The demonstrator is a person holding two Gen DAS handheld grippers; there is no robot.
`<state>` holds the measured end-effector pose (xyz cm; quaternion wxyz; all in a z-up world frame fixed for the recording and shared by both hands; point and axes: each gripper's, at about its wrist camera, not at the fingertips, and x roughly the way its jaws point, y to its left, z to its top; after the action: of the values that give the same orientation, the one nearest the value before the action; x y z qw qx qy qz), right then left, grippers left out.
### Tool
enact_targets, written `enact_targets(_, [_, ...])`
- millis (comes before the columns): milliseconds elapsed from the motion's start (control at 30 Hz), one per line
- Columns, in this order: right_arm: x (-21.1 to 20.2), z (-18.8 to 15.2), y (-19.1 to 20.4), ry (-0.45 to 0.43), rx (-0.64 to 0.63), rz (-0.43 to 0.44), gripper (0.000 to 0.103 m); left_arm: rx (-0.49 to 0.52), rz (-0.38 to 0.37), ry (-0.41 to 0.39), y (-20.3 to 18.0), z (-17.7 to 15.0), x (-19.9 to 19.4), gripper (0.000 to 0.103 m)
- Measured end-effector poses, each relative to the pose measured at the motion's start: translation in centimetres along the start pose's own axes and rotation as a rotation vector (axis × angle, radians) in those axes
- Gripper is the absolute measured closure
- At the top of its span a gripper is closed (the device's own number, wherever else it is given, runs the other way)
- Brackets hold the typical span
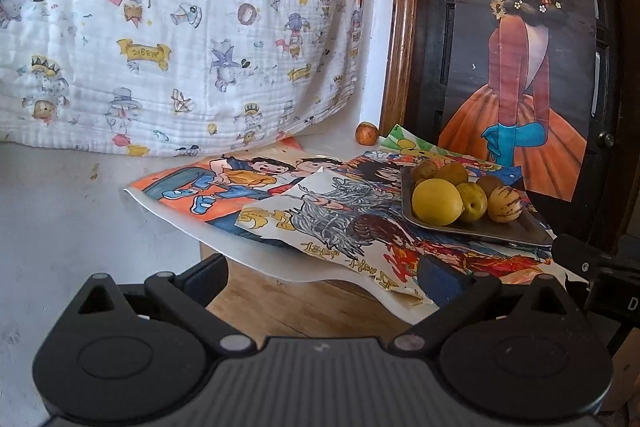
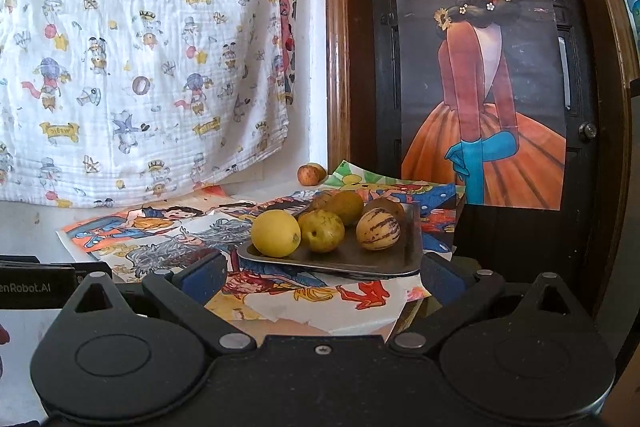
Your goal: Organize fruits
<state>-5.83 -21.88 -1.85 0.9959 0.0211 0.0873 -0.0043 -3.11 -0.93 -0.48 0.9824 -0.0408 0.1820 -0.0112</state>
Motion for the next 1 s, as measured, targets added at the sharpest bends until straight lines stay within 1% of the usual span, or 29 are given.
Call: enact_targets(1000, [-0.62,0.17,0.17,-0.010,-0.006,0.007,0.000,-0.006,0.009,0.001,0.12,-0.13,-0.67,0.000])
